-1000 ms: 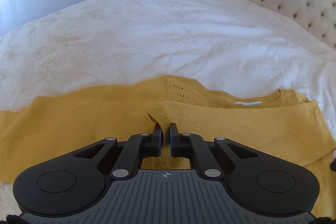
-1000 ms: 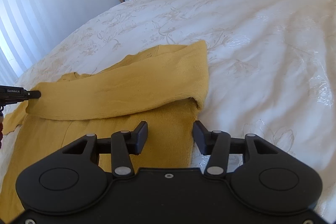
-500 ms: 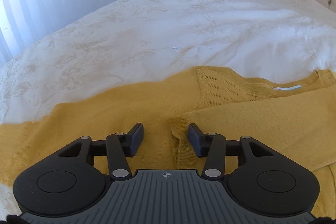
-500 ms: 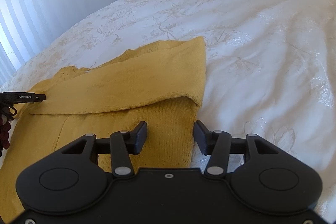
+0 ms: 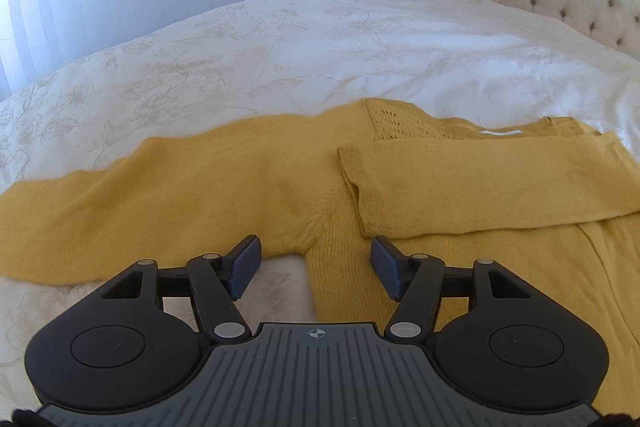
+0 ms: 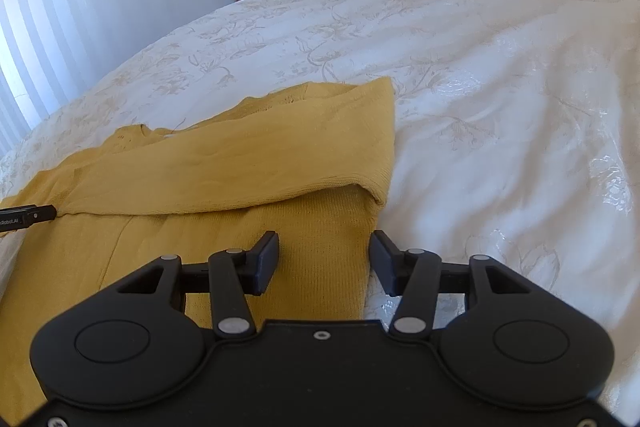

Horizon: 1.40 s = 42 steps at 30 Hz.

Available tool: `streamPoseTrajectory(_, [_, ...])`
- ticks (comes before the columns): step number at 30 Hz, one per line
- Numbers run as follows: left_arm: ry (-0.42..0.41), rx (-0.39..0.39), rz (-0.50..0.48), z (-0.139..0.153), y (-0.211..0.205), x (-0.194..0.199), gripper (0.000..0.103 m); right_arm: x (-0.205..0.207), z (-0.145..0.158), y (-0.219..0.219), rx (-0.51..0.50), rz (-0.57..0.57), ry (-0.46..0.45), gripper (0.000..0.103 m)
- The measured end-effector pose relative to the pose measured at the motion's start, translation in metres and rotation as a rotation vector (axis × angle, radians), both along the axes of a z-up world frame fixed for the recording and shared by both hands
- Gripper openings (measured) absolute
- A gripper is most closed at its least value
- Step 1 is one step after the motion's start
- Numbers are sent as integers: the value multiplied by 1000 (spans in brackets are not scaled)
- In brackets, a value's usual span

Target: Fold small clothes

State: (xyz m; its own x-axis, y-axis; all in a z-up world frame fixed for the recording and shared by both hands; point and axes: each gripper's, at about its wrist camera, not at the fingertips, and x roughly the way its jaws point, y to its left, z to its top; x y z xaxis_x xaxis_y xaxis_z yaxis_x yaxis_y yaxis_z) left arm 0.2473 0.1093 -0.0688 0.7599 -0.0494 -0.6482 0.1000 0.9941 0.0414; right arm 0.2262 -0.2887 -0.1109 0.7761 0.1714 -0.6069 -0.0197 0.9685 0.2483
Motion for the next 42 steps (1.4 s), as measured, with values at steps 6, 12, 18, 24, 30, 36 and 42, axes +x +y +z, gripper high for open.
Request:
streamPoseTrajectory(6, [0, 1, 11, -2, 20, -12, 66, -8, -4, 8, -53, -3, -34, 62])
streamPoseTrajectory(12, [-6, -40, 8, -8, 40, -16, 72, -13, -5, 18, -120, -23, -20, 65])
streamPoseTrajectory(18, [-10, -81, 89, -9, 72, -14, 72, -22, 8, 28, -129, -36, 25, 65])
streamPoseTrajectory(24, [-26, -171, 217, -8, 123, -22, 72, -28, 23, 56, -141, 0, 14, 65])
streamPoseTrajectory(30, [-38, -244, 293, -4, 165, -15, 72, -20, 23, 98, -110, 67, 22, 65])
streamPoseTrajectory(36, [-57, -437, 390, -1, 209, -6, 72, -18, 28, 138, -113, 154, 13, 65])
streamPoseTrajectory(42, [-115, -487, 542, -9, 249, 3, 72, -15, 32, 162, -111, 209, 6, 65])
